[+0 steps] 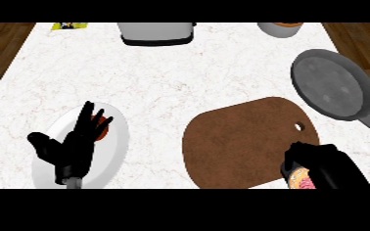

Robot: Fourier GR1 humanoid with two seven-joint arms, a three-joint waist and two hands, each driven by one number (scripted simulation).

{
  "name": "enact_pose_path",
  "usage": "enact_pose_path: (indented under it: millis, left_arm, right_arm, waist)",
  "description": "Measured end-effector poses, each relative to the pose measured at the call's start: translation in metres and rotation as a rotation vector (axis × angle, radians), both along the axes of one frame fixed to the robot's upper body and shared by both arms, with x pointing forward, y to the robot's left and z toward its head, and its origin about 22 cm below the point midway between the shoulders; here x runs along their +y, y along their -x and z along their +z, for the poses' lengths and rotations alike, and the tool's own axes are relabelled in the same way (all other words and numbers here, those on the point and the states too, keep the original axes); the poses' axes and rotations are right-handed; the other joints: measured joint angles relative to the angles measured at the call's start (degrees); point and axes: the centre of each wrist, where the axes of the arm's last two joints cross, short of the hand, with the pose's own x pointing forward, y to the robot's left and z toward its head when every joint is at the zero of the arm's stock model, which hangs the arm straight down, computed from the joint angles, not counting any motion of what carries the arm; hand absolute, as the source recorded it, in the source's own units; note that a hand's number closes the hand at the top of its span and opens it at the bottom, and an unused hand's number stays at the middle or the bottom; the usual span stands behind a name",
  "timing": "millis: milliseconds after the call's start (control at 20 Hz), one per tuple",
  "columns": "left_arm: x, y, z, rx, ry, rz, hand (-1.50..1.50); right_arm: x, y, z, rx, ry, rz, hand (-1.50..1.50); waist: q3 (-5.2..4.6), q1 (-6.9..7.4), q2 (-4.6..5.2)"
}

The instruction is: Pick the cupcake from the cutting board and place it in the pan

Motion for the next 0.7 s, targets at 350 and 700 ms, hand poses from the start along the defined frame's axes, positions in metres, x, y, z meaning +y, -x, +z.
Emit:
enact_pose_path:
  millis: [350,700]
  left_arm:
    - [-0.009,-0.002,-0.002,-0.008,0.0,-0.011,0.0]
    - [-0.008,-0.001,0.001,-0.004,0.002,-0.029,0.0]
  right_arm:
    - [-0.019,0.01,0.049,-0.103,-0.137,-0.115,1.5]
    - [-0.053,-0.021,0.064,-0.097,-0.246,-0.201,1.5]
  waist:
    - [-0.01,0.64,0.19]
    - [-0.03,1.56,0.38]
